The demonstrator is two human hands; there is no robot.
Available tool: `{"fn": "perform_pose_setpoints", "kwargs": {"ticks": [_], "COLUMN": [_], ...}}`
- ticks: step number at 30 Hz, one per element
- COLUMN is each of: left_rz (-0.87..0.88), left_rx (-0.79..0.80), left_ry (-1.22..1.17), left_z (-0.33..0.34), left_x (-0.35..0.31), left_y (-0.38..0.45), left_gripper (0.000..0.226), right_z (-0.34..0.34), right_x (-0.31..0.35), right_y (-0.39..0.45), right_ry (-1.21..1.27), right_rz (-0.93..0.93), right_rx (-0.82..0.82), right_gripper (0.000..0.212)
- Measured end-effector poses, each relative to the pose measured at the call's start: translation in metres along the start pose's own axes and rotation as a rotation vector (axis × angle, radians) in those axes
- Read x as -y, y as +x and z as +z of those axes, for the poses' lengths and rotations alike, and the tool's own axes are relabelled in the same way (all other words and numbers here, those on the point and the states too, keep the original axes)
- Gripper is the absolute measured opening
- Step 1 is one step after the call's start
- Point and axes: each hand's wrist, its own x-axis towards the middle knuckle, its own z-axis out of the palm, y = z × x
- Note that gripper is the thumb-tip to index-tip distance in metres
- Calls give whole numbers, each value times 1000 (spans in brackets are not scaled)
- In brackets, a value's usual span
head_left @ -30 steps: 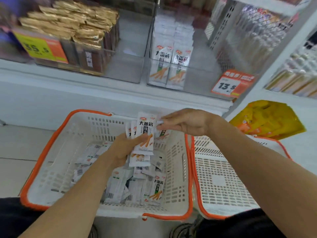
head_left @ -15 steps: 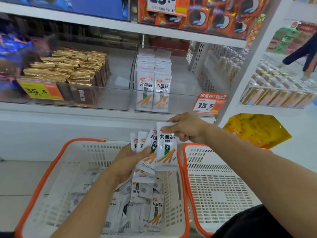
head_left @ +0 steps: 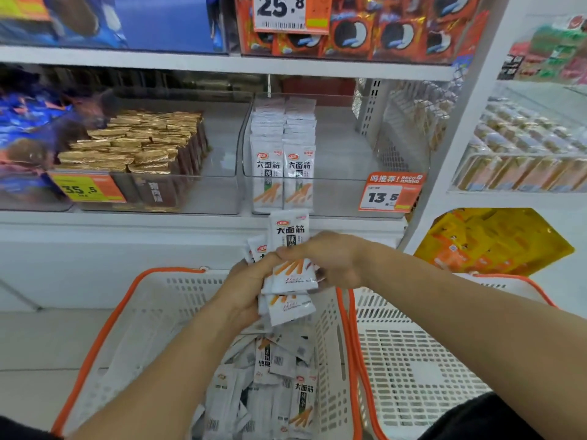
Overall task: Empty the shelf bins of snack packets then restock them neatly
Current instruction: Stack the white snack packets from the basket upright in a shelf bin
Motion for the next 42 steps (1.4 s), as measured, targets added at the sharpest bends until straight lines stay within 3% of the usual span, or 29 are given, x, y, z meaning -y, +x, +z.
{"fn": "perform_pose_setpoints", "kwargs": {"ticks": [2, 5, 10, 13, 14, 17, 20, 22, 24, 30, 33, 37, 39, 42], "left_rz": [48, 86, 235, 420, 487, 701, 884, 870, 864, 901, 927, 924, 934, 961], "left_rx": [35, 156, 185, 103, 74, -59, -222, -190, -181, -384, -400, -394, -375, -367], "left_ry": [16, 59, 337, 620, 664, 797, 1164, 1222, 1199, 1313, 1317, 1224, 1183, 1166], "left_z": [9, 26, 44, 48, 47, 28, 4, -1, 0, -1, -5, -9, -10, -12], "left_x": [-22, -58, -90, -107, -114, -129, -133, -131, -126, -127, -131, -129, -128, -127], "left_y": [1, -2, -9, -11, -8, 11, 42, 54, 61, 75, 82, 84, 85, 85], "left_gripper": [48, 36, 34, 13, 17, 57, 76, 88, 94, 92, 95, 97, 97, 95], "right_z": [-3, -15, -14, -11, -14, -40, -82, -104, -117, -155, -180, -179, -180, -188], "right_x": [5, 17, 20, 27, 32, 49, 59, 64, 69, 118, 146, 151, 142, 130], "right_y": [-7, -12, -11, -7, -6, -4, 6, 16, 29, 102, 147, 183, 198, 217], "right_ry": [177, 302, 204, 207, 238, 303, 72, -103, -230, -459, -460, -458, -485, -346], "right_rz": [-39, -187, -384, -466, -496, -634, -763, -760, -751, -465, -340, -269, -178, -201], "right_rx": [200, 319, 326, 223, 165, -162, -507, -619, -612, -570, -570, -621, -695, -746], "right_gripper": [26, 32, 42, 54, 53, 61, 72, 80, 80, 81, 54, 85, 85, 81]}}
